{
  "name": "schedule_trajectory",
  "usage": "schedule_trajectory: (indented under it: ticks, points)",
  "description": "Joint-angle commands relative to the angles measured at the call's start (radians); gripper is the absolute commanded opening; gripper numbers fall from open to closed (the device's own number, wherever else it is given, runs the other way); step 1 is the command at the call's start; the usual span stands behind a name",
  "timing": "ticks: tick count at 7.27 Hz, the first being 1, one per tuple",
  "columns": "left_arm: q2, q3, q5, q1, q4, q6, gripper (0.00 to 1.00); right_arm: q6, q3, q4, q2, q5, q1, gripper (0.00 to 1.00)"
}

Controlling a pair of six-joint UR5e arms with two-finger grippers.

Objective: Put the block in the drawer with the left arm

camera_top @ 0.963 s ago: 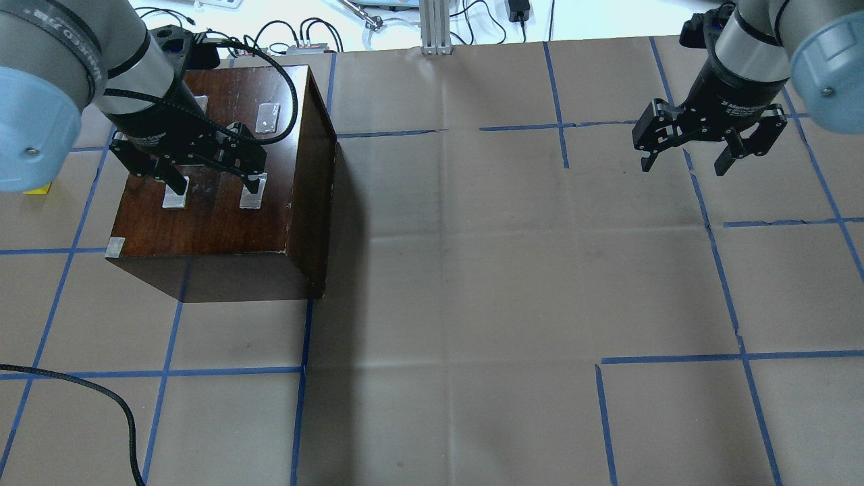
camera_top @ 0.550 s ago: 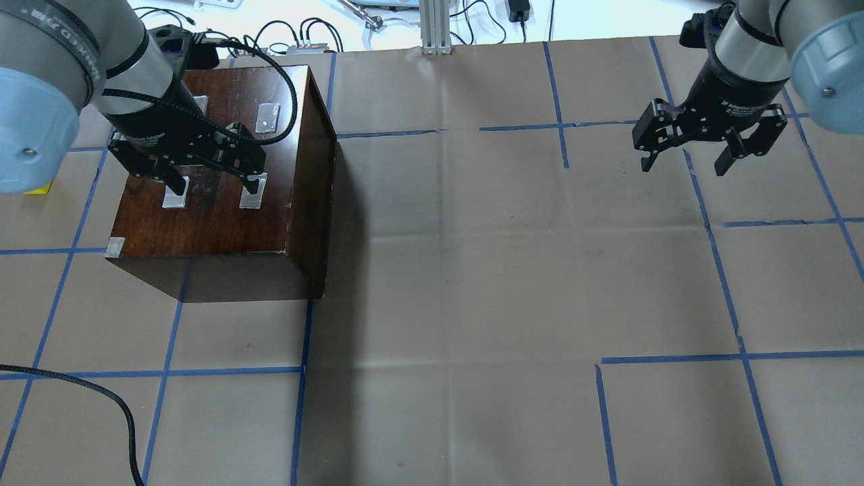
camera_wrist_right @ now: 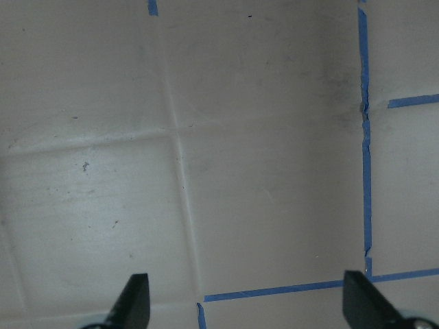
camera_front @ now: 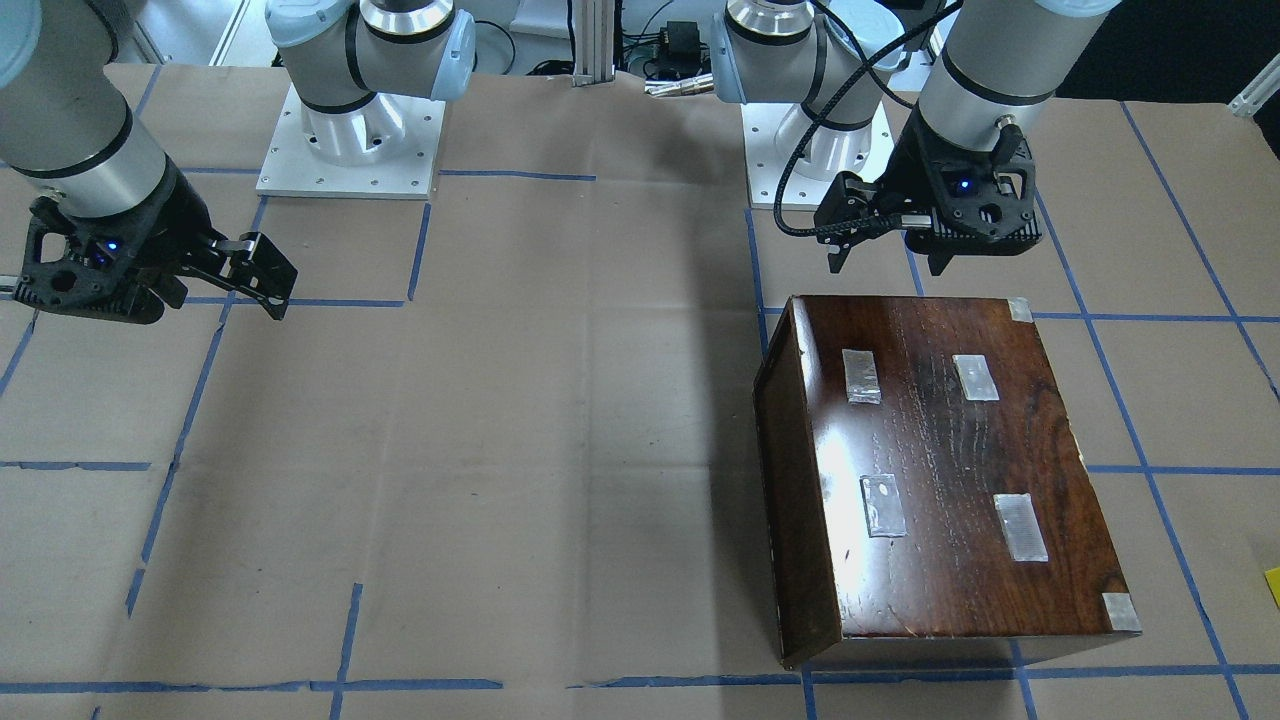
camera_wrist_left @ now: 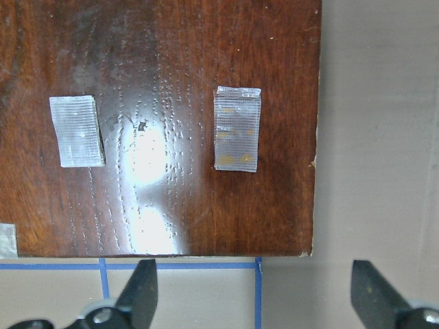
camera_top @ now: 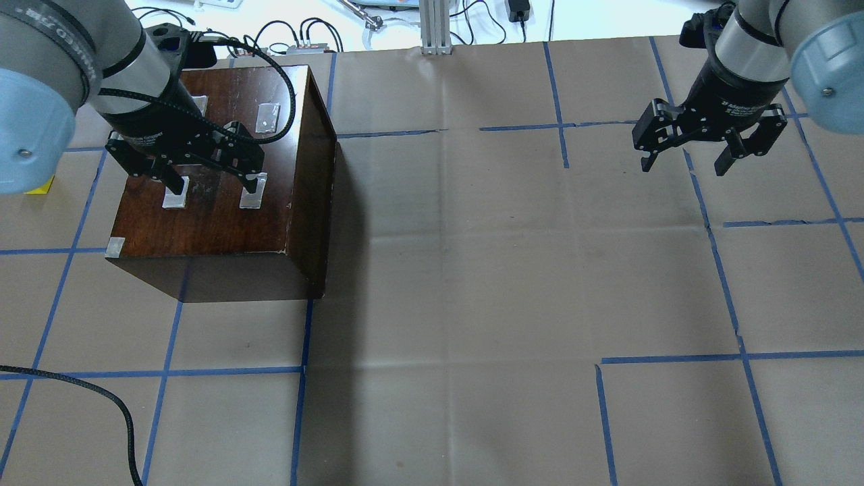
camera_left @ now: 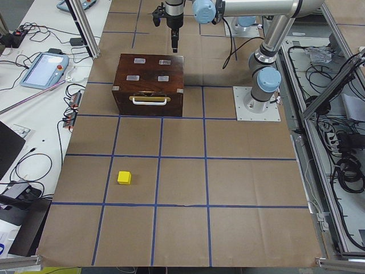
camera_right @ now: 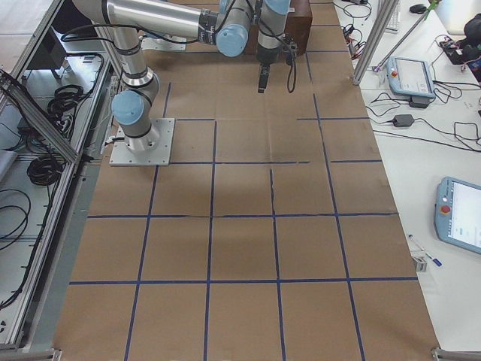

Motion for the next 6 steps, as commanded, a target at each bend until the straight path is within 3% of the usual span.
schedule_trajectory:
  ticks: [1, 4, 6]
  points:
    - [-0.009, 0.001, 0.0, 0.01, 0.01, 0.004, 0.99, -0.001, 0.001, 0.0, 0.0, 0.0, 0.0, 1.0]
    - [-0.059, 0.016, -0.003, 0.218, 0.013, 0.224, 0.99, 0.001, 0.001, 0.0, 0.0, 0.0, 0.0, 1.0]
    - [-0.119, 0.021, -0.013, 0.344, 0.084, 0.354, 0.99, -0.001, 0.001, 0.0, 0.0, 0.0, 0.0, 1.0]
